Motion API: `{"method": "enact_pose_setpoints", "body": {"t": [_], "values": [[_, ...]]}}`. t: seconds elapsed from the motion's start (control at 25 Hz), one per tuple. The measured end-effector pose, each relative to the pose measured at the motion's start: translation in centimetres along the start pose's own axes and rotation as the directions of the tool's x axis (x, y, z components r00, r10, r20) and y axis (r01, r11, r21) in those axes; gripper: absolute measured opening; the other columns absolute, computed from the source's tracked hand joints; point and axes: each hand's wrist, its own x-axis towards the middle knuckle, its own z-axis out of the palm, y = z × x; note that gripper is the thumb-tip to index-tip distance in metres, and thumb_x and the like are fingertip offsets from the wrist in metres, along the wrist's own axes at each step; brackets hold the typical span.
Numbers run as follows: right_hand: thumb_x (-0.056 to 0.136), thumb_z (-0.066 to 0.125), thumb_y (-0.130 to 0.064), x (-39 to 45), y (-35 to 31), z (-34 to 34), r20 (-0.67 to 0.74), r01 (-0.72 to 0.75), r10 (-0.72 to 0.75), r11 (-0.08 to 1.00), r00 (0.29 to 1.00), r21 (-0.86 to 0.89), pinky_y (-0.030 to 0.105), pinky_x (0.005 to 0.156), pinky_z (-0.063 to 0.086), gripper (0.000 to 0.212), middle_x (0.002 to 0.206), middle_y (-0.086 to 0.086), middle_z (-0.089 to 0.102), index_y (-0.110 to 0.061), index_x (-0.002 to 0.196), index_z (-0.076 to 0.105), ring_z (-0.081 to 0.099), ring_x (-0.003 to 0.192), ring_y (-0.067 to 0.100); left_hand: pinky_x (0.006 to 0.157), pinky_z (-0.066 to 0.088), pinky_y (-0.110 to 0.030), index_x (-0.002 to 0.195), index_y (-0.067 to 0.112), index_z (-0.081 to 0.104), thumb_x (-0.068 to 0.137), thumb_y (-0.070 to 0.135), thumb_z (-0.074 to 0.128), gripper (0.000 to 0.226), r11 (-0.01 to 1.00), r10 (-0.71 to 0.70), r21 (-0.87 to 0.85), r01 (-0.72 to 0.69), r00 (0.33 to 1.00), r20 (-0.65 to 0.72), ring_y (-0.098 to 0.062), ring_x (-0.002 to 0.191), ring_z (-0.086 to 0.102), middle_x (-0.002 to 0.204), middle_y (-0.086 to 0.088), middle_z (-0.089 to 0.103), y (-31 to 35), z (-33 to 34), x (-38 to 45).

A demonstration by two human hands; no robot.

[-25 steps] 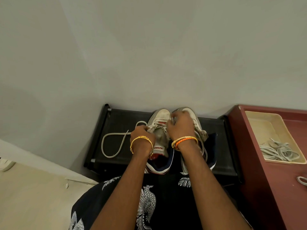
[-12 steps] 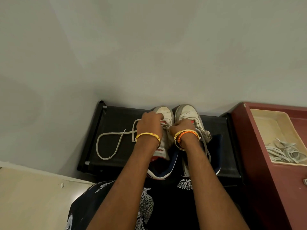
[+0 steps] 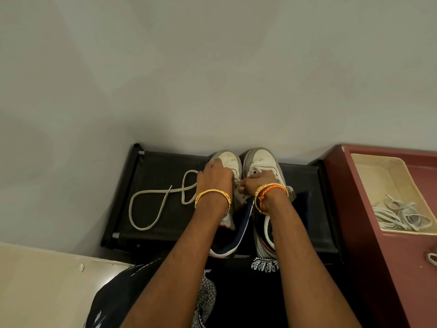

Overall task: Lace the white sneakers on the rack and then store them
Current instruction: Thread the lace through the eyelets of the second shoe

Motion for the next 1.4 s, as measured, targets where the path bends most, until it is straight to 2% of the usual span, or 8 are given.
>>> {"method": "enact_pose_setpoints", "body": {"t": [0.2,0.44,0.56,0.68,0.84,0.96,1.28,1.4], "values": [[0.085,0.06,0.006,-0.7,-0.2,-0.7,0.038,0.009,-0.01,1.0,0.999,0.02,0.005,0.049,0.045,0.027,0.106,0.01,0.068,0.005,0.112,0.066,0.057,0.065,0.008,0.097,0.045,-0.041,0.124,0.014,0.058,0.088,0.023,0.064,0.038,0.986,-0.065,-0.155,0.053,0.995,-0.074,-0.028,0.122,0.042,0.135,-0.009,0.042,0.0,0.7,0.1],[0.082,0.06,0.008,-0.8,-0.2,-0.7,0.017,-0.013,0.012,0.998,1.0,0.064,0.01,0.06,0.048,0.029,0.107,0.009,0.069,0.004,0.11,0.066,0.056,0.068,0.008,0.089,0.049,-0.036,0.114,0.015,0.064,0.094,0.022,0.054,0.023,0.951,-0.121,-0.296,0.086,0.988,-0.099,-0.025,0.109,0.054,0.117,-0.005,0.059,-0.5,0.7,0.0],[0.083,0.061,0.005,-1.0,-0.2,-0.6,0.028,-0.014,0.013,0.999,1.0,0.052,0.005,0.042,0.039,0.027,0.102,0.008,0.069,0.001,0.109,0.068,0.051,0.061,0.002,0.082,0.051,-0.031,0.096,0.01,0.067,0.088,0.014,0.063,0.01,0.573,-0.472,-0.753,0.324,0.881,0.02,-0.02,0.09,0.062,0.101,-0.006,0.067,-2.5,0.6,0.1],[0.083,0.062,0.002,-0.8,-0.2,-0.4,0.015,-0.012,0.012,1.0,1.0,0.019,0.016,0.06,0.046,0.026,0.105,0.008,0.07,-0.001,0.108,0.069,0.058,0.074,0.01,0.082,0.053,-0.032,0.087,0.009,0.066,0.084,-0.002,0.061,0.012,0.213,-0.412,-0.898,0.386,0.868,0.275,-0.019,0.084,0.063,0.103,-0.015,0.068,-3.5,0.0,-0.1],[0.084,0.058,0.003,-0.7,-0.2,-0.3,0.02,-0.017,0.018,1.0,1.0,-0.015,0.026,0.075,0.052,0.024,0.103,0.009,0.068,0.002,0.106,0.067,0.062,0.089,0.018,0.094,0.046,-0.034,0.095,0.017,0.072,0.087,0.006,0.055,0.022,0.787,-0.125,-0.606,0.116,0.992,0.027,-0.025,0.11,0.052,0.12,-0.007,0.059,-3.0,-0.6,-0.6],[0.08,0.06,0.003,-0.7,-0.3,-0.1,0.003,-0.047,0.047,0.999,0.999,0.023,0.024,0.061,0.051,0.023,0.089,0.01,0.066,0.003,0.101,0.068,0.058,0.071,0.015,0.104,0.036,-0.042,0.119,0.027,0.063,0.086,0.035,0.061,0.034,0.962,-0.015,-0.27,0.041,0.995,0.098,-0.027,0.126,0.035,0.136,-0.006,0.039,-2.5,-0.7,-0.7],[0.078,0.062,0.004,-0.2,0.0,0.4,-0.036,-0.06,0.065,0.992,0.997,0.112,0.038,0.079,0.056,0.016,0.086,0.017,0.068,0.005,0.093,0.068,0.06,0.074,0.022,0.106,0.024,-0.046,0.111,0.029,0.069,0.088,0.032,0.062,0.023,0.934,-0.161,-0.317,0.165,0.986,0.041,-0.024,0.132,0.028,0.144,0.0,0.03,-1.3,-0.6,-0.4],[0.078,0.062,0.005,-0.5,-0.2,0.2,-0.031,-0.062,0.065,0.994,0.997,0.086,0.034,0.07,0.056,0.012,0.087,0.015,0.068,0.005,0.089,0.065,0.06,0.073,0.021,0.106,0.024,-0.044,0.087,0.026,0.072,0.084,0.025,0.067,0.006,0.718,-0.315,-0.656,0.234,0.949,-0.005,-0.02,0.129,0.035,0.14,0.004,0.035,-3.2,-1.3,-0.8]]}}
